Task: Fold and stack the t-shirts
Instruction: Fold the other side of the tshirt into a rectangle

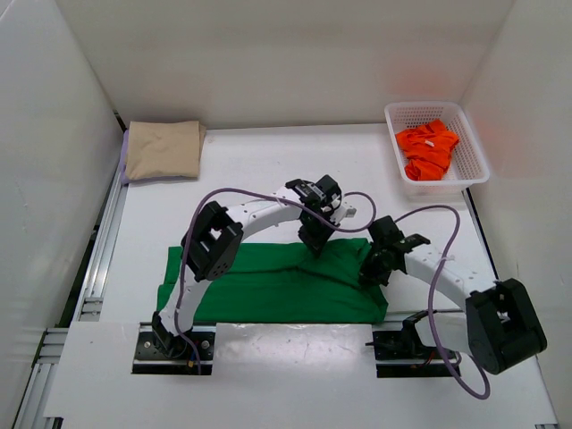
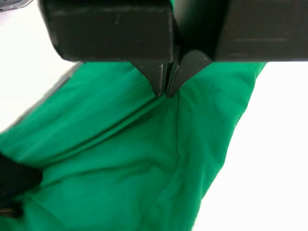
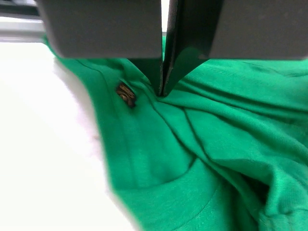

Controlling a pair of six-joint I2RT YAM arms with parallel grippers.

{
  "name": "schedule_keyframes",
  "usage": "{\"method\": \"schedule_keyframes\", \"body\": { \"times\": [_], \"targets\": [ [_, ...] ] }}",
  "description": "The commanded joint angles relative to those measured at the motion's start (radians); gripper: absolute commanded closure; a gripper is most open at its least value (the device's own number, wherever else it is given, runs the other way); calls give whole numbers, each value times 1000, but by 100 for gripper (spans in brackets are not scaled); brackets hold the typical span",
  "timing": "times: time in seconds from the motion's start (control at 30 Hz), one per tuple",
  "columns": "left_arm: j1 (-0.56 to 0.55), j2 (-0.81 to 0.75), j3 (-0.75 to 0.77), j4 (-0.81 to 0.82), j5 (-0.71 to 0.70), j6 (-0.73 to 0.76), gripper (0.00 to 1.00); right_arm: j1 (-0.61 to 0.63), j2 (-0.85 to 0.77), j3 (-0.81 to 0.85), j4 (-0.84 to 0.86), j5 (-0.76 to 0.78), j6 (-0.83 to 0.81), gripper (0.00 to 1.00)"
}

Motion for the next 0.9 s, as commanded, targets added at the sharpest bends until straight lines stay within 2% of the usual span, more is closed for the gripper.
{"method": "schedule_keyframes", "body": {
  "times": [0.0, 0.07, 0.23, 0.57, 0.8, 0.87],
  "targets": [
    [-3, -144, 51, -44, 13, 5, 89, 7, -65, 89, -136, 169, -61, 100],
    [-3, -173, 60, -53, 4, 5, 89, 19, -109, 123, -181, 198, -94, 100],
    [-3, -236, -41, -53, 42, 5, 89, 48, -166, 155, -221, 209, -114, 100],
    [-12, -281, -256, 0, 85, 5, 89, 114, -260, 30, -221, 132, -19, 100],
    [-32, -247, -302, 28, 118, 5, 89, 139, -226, -36, -169, 92, 15, 100],
    [-32, -235, -311, 28, 141, 5, 89, 139, -226, -36, -169, 80, 15, 97]
  ]
}}
